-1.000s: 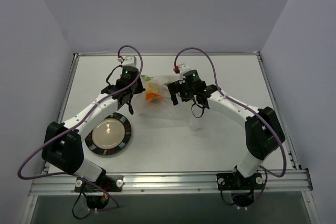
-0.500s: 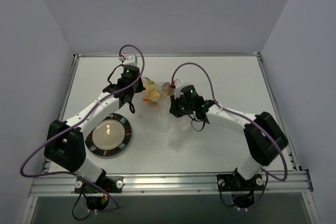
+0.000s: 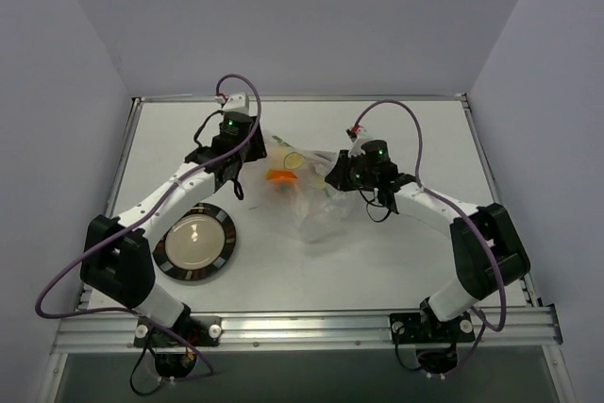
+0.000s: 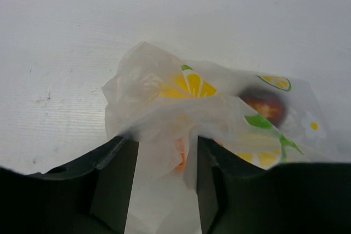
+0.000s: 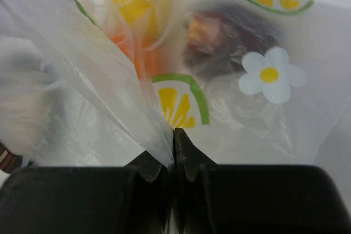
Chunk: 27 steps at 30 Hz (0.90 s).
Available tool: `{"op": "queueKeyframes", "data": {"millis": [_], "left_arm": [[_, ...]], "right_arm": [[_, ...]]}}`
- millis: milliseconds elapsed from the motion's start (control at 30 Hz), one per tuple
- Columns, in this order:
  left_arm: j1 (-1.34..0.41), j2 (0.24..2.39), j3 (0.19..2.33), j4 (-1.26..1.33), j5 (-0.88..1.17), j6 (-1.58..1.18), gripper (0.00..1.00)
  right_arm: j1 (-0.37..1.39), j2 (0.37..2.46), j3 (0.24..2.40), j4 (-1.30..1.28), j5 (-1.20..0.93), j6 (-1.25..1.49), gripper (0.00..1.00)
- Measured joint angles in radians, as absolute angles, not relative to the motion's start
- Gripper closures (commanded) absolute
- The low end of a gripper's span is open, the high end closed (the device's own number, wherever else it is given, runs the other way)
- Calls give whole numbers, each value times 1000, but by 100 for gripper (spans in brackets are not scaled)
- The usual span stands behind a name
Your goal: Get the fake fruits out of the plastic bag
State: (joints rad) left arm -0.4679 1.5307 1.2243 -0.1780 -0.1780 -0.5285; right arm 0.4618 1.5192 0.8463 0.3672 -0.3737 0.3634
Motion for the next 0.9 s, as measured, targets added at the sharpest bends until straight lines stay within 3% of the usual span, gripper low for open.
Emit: {"op": "queueKeyframes", "data": {"millis": [67, 233, 300, 333, 400, 433, 667, 733, 767, 900], "left_arm": [[-470, 1520, 1240, -183, -161, -530, 36], [-530, 1372, 1239, -244, -194, -513, 33], [-577, 1275, 1228, -257, -218, -507, 41], [-603, 1225, 1215, -253, -228, -506, 51], [-656, 1139, 1171, -253, -247, -513, 53], [-691, 1114, 1145, -253, -261, -514, 60], [-875, 1105, 910, -250, -363, -602, 64], [-885, 1112, 831, -255, -371, -628, 71], [-892, 1106, 803, -263, -380, -640, 83], [-979, 1027, 757, -258, -453, -671, 89]], "right_arm": [[435, 1569, 846, 391, -373, 395, 100], [410, 1640, 837, 441, -372, 441, 100], [410, 1648, 824, 463, -375, 454, 99], [410, 1648, 818, 469, -376, 460, 99], [410, 1647, 815, 477, -377, 470, 99], [410, 1645, 815, 479, -377, 472, 99], [415, 1559, 815, 445, -361, 463, 97], [420, 1531, 815, 440, -355, 459, 96], [421, 1522, 815, 437, -353, 455, 96], [421, 1515, 815, 424, -345, 444, 96]]}}
